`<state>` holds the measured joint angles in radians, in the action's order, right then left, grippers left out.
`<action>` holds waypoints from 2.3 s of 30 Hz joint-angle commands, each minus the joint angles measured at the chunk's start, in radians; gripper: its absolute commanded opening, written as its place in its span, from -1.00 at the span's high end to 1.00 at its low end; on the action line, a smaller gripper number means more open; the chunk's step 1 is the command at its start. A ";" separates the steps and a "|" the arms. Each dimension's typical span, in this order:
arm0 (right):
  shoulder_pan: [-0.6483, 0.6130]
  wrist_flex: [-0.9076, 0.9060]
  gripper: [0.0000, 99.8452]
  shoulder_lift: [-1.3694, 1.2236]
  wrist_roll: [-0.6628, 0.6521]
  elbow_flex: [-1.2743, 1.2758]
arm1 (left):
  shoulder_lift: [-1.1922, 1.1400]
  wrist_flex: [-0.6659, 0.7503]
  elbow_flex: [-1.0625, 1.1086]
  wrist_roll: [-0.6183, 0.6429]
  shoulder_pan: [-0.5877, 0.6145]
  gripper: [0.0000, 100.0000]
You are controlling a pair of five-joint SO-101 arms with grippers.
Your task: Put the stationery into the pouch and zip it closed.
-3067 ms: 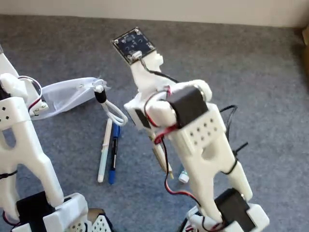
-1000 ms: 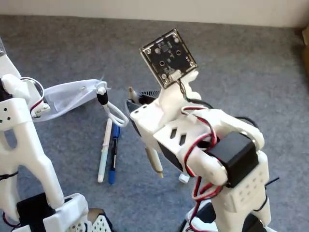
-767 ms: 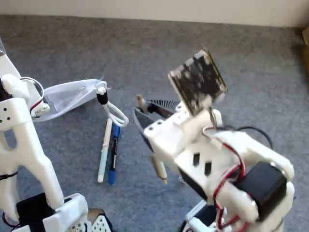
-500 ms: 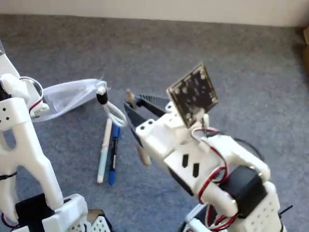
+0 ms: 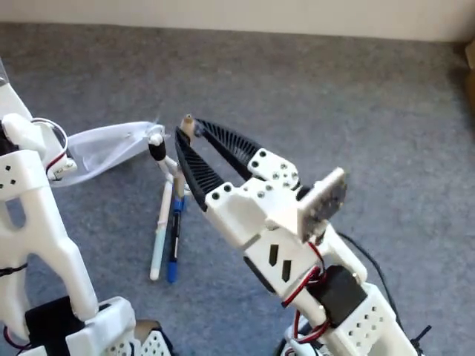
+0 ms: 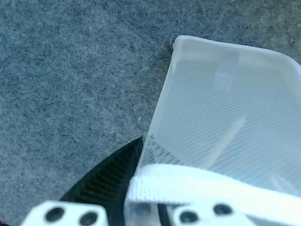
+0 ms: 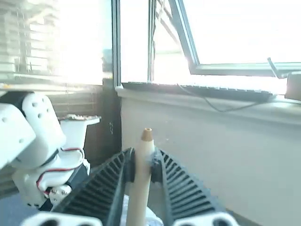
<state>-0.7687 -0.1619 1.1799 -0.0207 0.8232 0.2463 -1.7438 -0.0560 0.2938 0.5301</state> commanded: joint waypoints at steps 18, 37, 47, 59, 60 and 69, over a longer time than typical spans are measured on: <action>-0.179 0.774 0.99 -0.470 -0.149 0.028 | -0.018 -0.008 0.024 0.000 -0.002 0.99; -0.259 0.866 0.99 -0.616 -0.262 -0.197 | -0.018 -0.008 0.025 0.003 -0.002 0.99; -0.252 0.852 0.99 -0.762 -0.264 -0.297 | -0.018 -0.006 0.025 0.005 -0.004 0.99; -0.209 0.848 0.99 -0.803 -0.262 -0.216 | -0.018 -0.006 0.025 0.005 -0.004 0.99; -0.206 0.848 0.99 -0.803 -0.262 -0.193 | -0.018 -0.006 0.025 0.005 -0.004 0.99; -0.185 0.846 0.93 -0.802 -0.382 -0.039 | -0.021 -0.005 0.025 0.005 -0.004 0.99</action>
<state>-0.9682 0.6897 0.3575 -0.3798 0.7802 0.2463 -1.7438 -0.0468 0.2938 0.5301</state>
